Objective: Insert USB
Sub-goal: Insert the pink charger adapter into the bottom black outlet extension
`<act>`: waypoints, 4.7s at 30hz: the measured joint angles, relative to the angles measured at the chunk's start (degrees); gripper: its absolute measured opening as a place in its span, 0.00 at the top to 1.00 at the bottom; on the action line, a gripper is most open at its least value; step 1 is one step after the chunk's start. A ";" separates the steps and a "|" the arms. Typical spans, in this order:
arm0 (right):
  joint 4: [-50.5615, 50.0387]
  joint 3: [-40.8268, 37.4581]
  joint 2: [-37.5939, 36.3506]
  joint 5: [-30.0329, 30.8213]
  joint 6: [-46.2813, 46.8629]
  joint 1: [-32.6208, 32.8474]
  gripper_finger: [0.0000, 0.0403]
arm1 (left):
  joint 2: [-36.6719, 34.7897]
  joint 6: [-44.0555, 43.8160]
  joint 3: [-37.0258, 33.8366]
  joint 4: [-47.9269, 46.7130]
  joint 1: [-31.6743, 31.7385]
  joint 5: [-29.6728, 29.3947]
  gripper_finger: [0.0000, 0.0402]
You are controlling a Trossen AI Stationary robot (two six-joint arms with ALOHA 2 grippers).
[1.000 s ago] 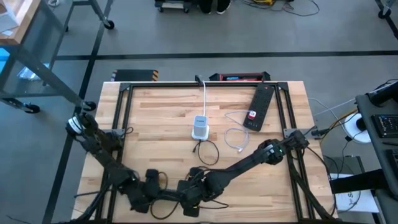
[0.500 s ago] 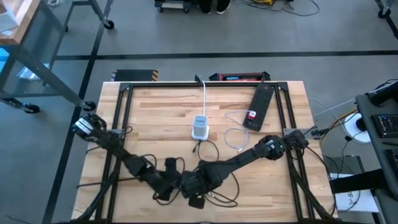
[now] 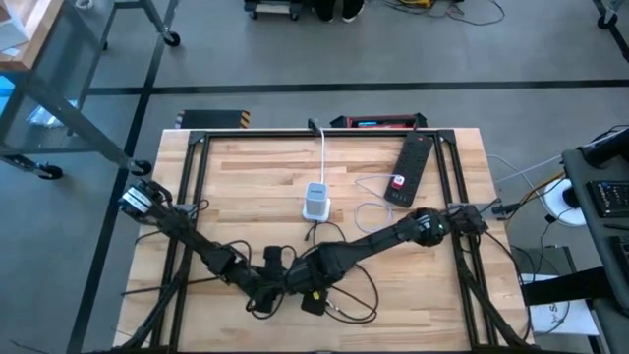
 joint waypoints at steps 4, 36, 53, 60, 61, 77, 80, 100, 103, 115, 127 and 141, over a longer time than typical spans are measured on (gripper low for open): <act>0.07 -0.04 0.11 0.47 -0.63 -0.71 0.55 | 2.45 -1.01 0.17 2.38 -0.09 0.28 0.47; 5.75 -5.67 -0.04 -6.09 -1.57 -0.57 0.55 | 4.18 -2.78 0.11 5.60 -0.11 -0.22 0.47; 9.61 -7.43 -0.07 -2.46 -2.09 -0.41 0.55 | 4.24 -3.08 -0.02 6.91 0.07 0.00 0.47; 11.85 -8.02 -0.13 -0.40 -3.68 0.07 0.55 | 4.24 -3.95 0.00 7.10 0.11 -0.02 0.47; 11.90 -8.02 -0.12 0.09 -3.88 0.20 0.55 | 4.24 -4.32 0.00 7.15 0.11 -0.02 0.47; 17.55 -14.23 -0.50 8.23 -1.57 3.04 0.55 | 3.49 -5.43 0.00 6.75 0.28 0.35 0.47; 17.24 -13.46 -0.47 8.38 -2.06 3.02 0.53 | 3.21 -5.41 0.22 5.37 0.28 0.44 0.47; 15.64 -1.16 -3.64 41.60 -9.06 12.02 0.09 | -2.79 -20.75 0.24 -12.11 -11.99 -1.35 0.47; 16.70 -1.16 -3.80 41.60 -8.38 12.65 0.09 | -3.01 -25.66 0.24 -13.68 -15.95 -2.11 0.47; 22.13 -1.25 -3.83 43.57 -11.45 12.47 0.20 | -7.30 -43.92 -0.37 -22.50 -30.04 -6.64 0.46; 22.34 -1.25 -3.85 43.61 -12.53 11.81 0.28 | -6.38 -42.73 -0.24 -21.88 -30.56 -8.33 0.34; 24.14 0.77 -4.79 31.28 -11.04 15.16 0.36 | -14.03 -40.93 -0.04 -21.86 -30.58 -2.18 0.10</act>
